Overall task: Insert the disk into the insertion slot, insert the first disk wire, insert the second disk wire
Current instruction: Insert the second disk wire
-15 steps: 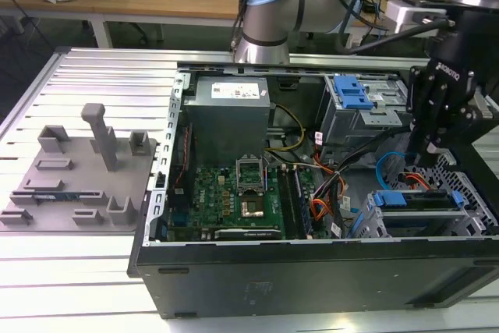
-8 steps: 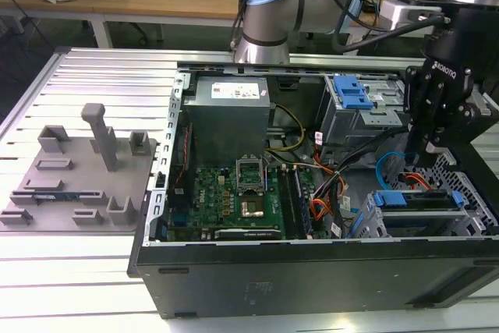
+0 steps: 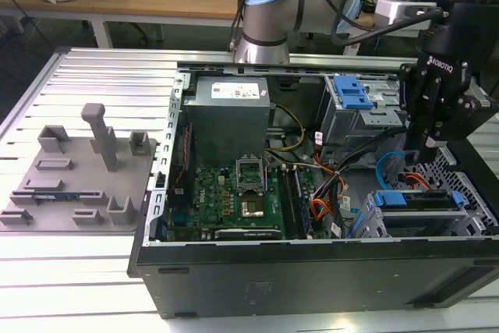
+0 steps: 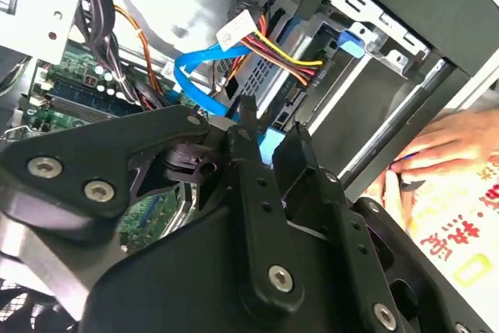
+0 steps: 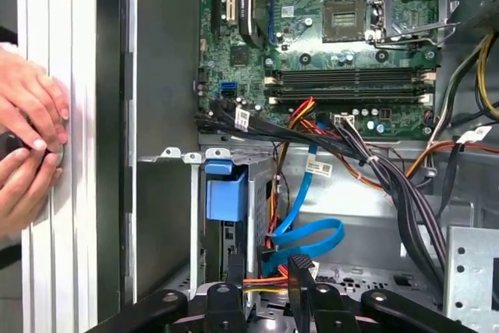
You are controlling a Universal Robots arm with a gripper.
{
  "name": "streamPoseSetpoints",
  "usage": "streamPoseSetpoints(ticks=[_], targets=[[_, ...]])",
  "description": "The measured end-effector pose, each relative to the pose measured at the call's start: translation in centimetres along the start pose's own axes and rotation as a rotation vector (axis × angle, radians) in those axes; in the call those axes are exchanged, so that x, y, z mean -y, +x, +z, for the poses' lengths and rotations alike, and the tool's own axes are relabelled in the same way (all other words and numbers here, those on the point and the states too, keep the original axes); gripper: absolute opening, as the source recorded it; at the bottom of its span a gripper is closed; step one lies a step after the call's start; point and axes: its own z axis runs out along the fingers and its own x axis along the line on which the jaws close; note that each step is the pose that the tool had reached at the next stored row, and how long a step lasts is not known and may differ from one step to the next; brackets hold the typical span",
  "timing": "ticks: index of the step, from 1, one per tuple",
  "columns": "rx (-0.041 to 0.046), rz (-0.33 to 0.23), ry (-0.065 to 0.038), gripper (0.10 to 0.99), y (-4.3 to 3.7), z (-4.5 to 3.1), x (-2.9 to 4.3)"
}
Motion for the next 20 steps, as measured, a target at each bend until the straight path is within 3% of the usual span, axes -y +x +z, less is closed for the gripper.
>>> streamPoseSetpoints(ticks=[2, 6, 10, 16, 18, 19, 20], targets=[[-0.0172, -0.011, 0.002, 0.361, -0.1, -0.02, -0.21], [-0.0375, -0.027, 0.006, 0.361, -0.17, -0.03, -0.65], [-0.0441, -0.071, 0.02, 0.361, -0.76, -0.12, -0.63], [-0.0492, -0.074, 0.02, 0.361, -0.77, -0.11, -0.63], [-0.0623, -0.074, 0.019, 0.361, -0.8, -0.14, -0.65], [-0.0769, -0.076, 0.019, 0.361, -0.85, -0.15, -0.67], [-0.1013, -0.078, 0.018, 0.361, -0.98, -0.2, -0.72]])
